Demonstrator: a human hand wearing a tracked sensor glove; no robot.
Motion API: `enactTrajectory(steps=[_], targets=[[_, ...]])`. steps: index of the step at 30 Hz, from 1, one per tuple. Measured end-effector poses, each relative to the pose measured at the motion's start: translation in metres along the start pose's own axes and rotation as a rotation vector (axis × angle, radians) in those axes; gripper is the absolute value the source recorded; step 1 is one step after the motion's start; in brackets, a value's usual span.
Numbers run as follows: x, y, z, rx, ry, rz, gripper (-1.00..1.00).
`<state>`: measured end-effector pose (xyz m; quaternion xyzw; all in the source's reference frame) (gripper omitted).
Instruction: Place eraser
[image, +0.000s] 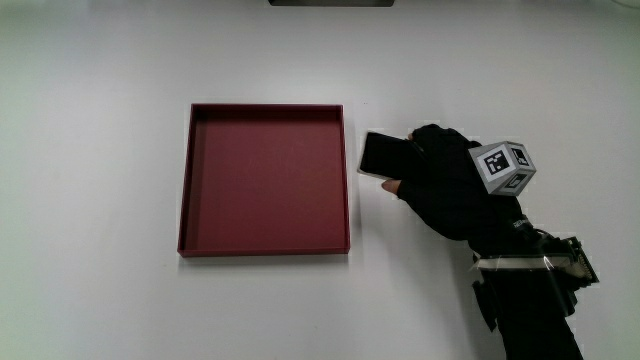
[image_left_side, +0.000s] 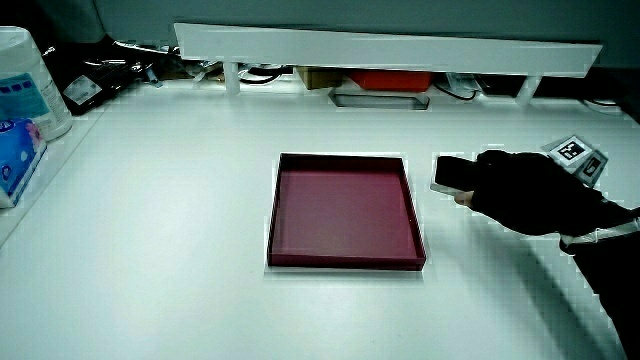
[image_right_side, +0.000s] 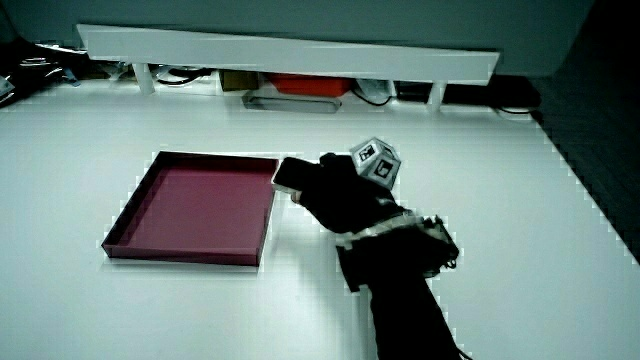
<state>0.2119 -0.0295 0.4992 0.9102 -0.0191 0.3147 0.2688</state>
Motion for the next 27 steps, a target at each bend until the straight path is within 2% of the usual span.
enactTrajectory(steps=[3,5,6,8,9,11,14,16,18,25,27], targets=[[0.008,0.004,-0.005,0.002,-0.001,-0.031,0.0],[0.02,0.011,-0.012,-0.005,-0.003,-0.046,0.0],[0.017,0.011,-0.011,-0.001,0.01,-0.046,0.0],[0.028,0.016,-0.018,-0.006,-0.007,-0.08,0.0],[0.023,0.014,-0.017,-0.008,-0.002,-0.066,0.0],[0.035,0.02,-0.025,-0.032,-0.02,-0.089,0.0],[0.041,0.022,-0.03,-0.053,-0.016,-0.101,0.0],[0.038,0.021,-0.027,-0.053,-0.009,-0.094,0.0],[0.039,0.024,-0.03,-0.07,-0.04,-0.102,0.0],[0.039,0.024,-0.029,-0.088,-0.038,-0.106,0.0],[0.042,0.025,-0.03,-0.079,-0.044,-0.114,-0.09]])
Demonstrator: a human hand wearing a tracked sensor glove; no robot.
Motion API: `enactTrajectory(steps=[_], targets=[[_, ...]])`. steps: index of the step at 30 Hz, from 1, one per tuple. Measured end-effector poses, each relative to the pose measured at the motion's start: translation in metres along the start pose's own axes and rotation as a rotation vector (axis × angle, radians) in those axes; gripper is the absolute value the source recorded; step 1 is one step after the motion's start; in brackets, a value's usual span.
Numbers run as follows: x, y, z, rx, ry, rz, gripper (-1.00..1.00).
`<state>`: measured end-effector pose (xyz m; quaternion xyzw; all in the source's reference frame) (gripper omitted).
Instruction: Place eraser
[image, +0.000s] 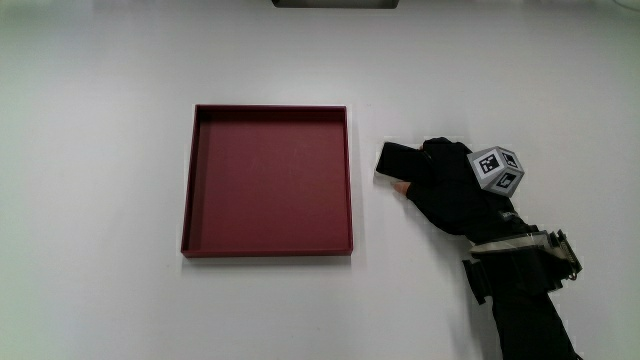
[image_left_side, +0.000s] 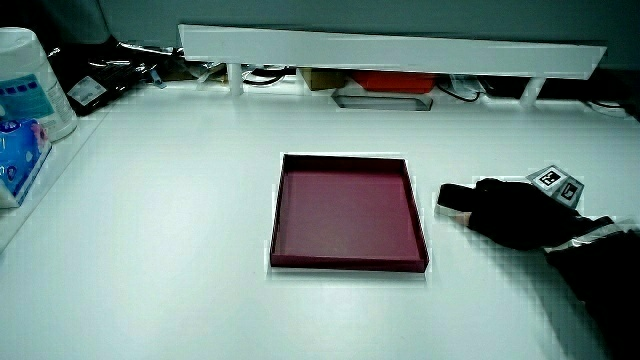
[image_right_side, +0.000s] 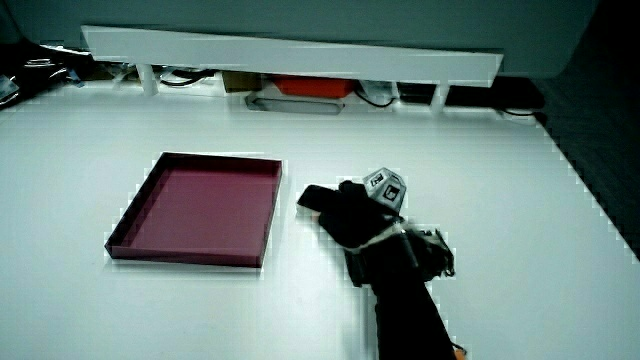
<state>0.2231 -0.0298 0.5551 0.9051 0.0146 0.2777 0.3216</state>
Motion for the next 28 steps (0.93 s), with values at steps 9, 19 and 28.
enactTrajectory(steps=[9,19,28], targets=[[-0.001,-0.003,0.004,0.006,0.005,0.004,-0.48],[-0.014,-0.031,0.028,-0.111,-0.023,-0.016,-0.91],[-0.035,-0.09,0.046,-0.145,-0.175,-0.031,-1.0]])
